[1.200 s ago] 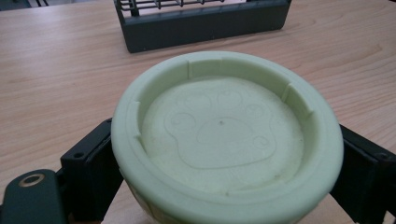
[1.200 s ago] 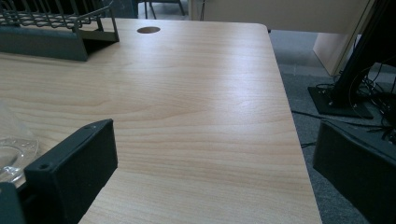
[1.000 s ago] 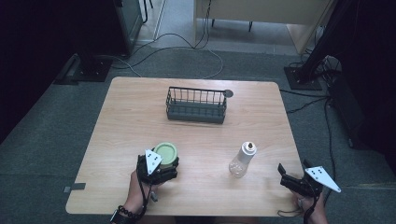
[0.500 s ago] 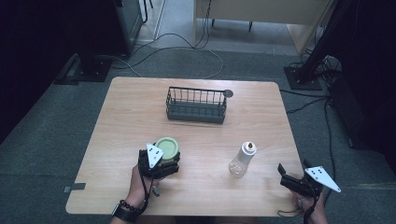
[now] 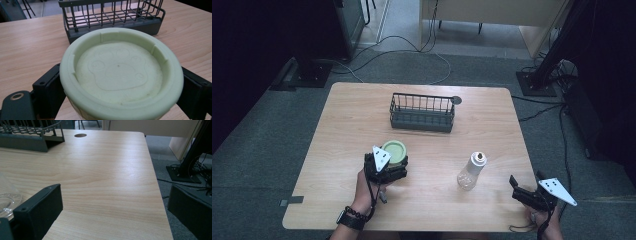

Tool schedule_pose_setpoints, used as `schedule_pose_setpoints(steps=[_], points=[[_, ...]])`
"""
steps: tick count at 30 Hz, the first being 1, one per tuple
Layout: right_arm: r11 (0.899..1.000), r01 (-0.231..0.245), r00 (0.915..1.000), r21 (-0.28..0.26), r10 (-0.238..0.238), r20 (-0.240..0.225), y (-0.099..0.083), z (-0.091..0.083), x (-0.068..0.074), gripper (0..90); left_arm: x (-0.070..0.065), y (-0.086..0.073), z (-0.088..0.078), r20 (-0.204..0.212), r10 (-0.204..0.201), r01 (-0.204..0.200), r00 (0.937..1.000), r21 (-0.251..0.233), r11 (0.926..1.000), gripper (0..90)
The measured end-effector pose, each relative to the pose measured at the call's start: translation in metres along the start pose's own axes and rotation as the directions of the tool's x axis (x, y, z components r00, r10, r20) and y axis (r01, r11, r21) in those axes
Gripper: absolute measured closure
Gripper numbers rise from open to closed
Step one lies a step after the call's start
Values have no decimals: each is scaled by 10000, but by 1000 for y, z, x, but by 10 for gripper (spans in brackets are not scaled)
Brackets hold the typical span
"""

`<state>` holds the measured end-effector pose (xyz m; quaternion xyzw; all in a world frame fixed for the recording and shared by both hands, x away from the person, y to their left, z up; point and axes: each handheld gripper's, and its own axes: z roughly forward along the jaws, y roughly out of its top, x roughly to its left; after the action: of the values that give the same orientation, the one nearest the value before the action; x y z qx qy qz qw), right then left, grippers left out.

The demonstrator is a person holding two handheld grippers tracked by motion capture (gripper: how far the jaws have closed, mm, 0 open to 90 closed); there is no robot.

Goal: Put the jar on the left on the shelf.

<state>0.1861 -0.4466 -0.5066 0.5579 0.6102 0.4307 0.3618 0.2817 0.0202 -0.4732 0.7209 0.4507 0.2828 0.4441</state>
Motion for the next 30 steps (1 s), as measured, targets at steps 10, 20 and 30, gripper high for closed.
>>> schedule_pose_setpoints(steps=[10, 20, 30], points=[[10000, 40, 10000, 44, -40, 17, 0, 0, 0, 0, 4, 9, 13, -33, -128, 129, 9999, 4, 9999, 110], [10000, 76, 10000, 61, -76, 12, 0, 1, 1, 0, 5, 17, 23, -95, -82, 82, 9999, 38, 10000, 110], [9999, 73, 10000, 76, -73, 33, 0, 1, 1, 0, 7, 31, 30, -72, -33, 33, 10000, -19, 10000, 110]])
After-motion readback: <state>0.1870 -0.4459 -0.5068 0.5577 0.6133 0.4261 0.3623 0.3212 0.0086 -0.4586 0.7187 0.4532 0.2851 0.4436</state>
